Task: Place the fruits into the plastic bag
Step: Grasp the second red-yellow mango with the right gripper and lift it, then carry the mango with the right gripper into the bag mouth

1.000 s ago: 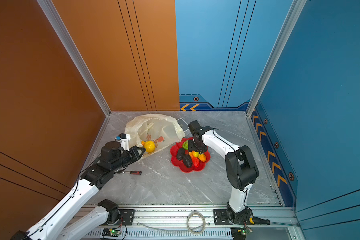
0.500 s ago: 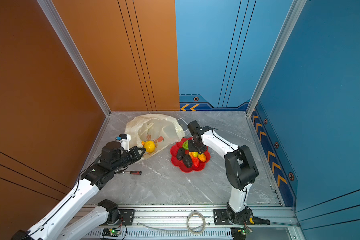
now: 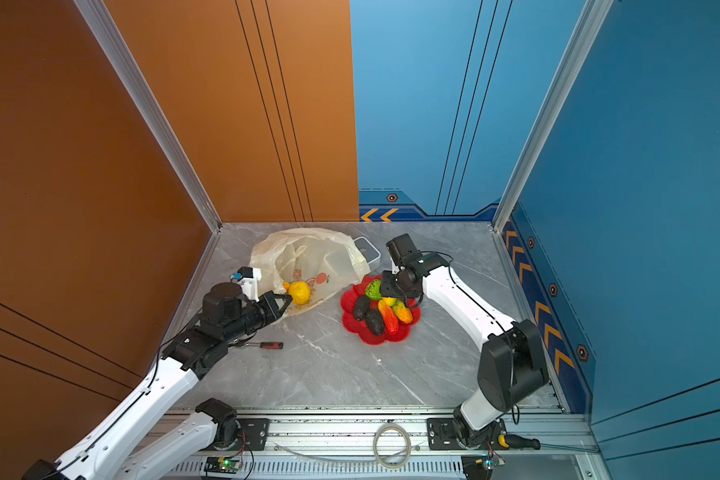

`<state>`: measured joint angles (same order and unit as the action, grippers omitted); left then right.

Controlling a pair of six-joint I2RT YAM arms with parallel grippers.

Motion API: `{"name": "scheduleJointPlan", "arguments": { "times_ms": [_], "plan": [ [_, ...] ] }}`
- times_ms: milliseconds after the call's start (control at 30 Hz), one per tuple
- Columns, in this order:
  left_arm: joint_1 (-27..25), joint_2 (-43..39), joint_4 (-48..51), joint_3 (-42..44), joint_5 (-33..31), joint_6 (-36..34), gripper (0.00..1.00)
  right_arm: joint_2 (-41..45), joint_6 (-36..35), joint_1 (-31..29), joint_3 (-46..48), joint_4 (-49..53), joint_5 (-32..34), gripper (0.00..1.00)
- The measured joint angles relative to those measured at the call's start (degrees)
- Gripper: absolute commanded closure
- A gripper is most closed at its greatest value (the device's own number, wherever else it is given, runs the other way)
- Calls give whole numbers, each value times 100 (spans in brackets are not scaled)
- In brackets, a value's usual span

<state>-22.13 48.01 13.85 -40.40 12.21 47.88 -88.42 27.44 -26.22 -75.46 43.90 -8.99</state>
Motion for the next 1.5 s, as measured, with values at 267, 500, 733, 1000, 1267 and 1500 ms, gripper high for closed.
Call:
{"name": "scheduleJointPlan", "arguments": {
  "times_ms": [267, 500, 733, 1000, 1267, 1500],
  "plan": [
    [0, 15, -42, 0, 11, 2, 100, 1038, 870, 44, 778, -850, -1252, 51],
    [-22, 48, -85, 0, 11, 22, 100, 1067, 2103, -511, 1082, -2439, -2079, 51],
    [-50, 59, -85, 0, 11, 22, 100, 55, 2935, -1067, 684, -3748, -2269, 51],
    [-107, 70, -107, 4, 11, 26, 100, -1300, 3049, -1556, -577, -3904, -1810, 51],
    [-162, 70, -164, 28, 13, 138, 100, -2203, 3049, -1784, -1158, -3941, -1191, 51],
    [-195, 70, -389, 28, 52, 240, 100, -2907, 3053, -1838, -1528, -3960, -850, 50]
  ]
}}
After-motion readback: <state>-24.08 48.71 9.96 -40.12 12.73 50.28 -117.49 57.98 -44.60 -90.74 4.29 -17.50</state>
